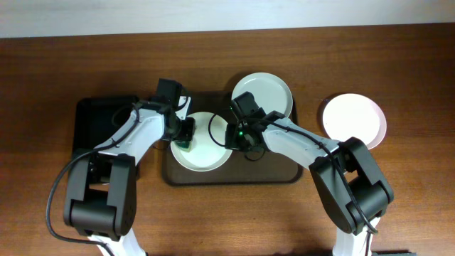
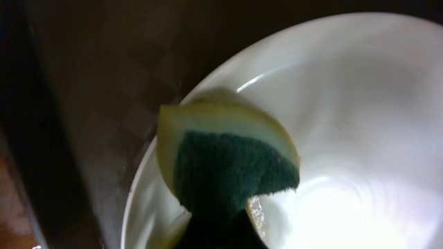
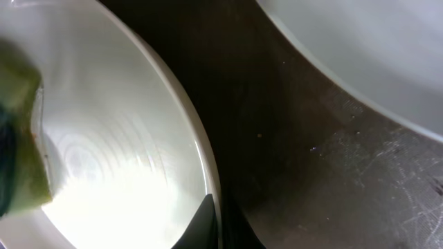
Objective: Clean dirty plates on tray and stack at the side
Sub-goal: 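Scrub the held plate with the sponge in the left gripper, then carry the plate right and stack it on the first plate, then grasp the last plate on the tray with the right gripper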
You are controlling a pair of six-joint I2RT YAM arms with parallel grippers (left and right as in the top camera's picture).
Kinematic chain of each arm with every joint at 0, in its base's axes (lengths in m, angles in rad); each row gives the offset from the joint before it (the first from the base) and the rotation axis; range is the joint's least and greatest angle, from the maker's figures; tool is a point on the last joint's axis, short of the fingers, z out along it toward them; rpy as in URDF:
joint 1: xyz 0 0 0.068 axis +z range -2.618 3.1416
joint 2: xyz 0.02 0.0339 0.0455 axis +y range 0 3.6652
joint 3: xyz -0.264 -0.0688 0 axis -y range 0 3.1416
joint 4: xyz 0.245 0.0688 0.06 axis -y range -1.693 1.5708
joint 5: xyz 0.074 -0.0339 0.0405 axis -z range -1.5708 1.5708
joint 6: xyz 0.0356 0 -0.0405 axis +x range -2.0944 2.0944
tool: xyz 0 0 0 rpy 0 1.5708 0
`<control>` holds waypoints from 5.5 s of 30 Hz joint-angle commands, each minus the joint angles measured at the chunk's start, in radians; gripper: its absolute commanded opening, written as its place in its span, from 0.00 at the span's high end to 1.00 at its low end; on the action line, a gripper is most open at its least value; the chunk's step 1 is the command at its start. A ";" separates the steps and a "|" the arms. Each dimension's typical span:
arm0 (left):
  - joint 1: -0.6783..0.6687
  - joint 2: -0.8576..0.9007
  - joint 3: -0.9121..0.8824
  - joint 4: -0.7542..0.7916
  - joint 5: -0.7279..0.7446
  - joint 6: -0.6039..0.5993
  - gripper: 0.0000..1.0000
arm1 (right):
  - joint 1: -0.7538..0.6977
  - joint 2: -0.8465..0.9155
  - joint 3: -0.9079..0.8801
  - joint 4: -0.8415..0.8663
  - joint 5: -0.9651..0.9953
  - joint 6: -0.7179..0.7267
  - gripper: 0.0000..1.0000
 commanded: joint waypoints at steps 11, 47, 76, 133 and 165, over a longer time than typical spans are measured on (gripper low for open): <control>-0.001 -0.017 -0.059 0.093 0.080 0.000 0.99 | 0.013 0.033 -0.004 0.001 0.002 0.005 0.96; -0.058 0.056 0.001 -0.019 -0.440 -0.048 0.99 | 0.013 0.033 -0.004 0.000 0.002 0.005 0.96; 0.026 0.056 0.573 -0.502 -0.204 -0.052 0.99 | 0.029 -0.137 0.363 -0.716 0.565 -0.196 0.96; 0.026 0.056 0.556 -0.499 -0.204 -0.052 0.99 | -0.358 0.130 0.355 -0.413 0.187 -0.027 0.63; 0.026 0.056 0.556 -0.499 -0.182 -0.052 0.99 | -0.311 0.225 0.429 -0.550 0.106 -0.301 0.96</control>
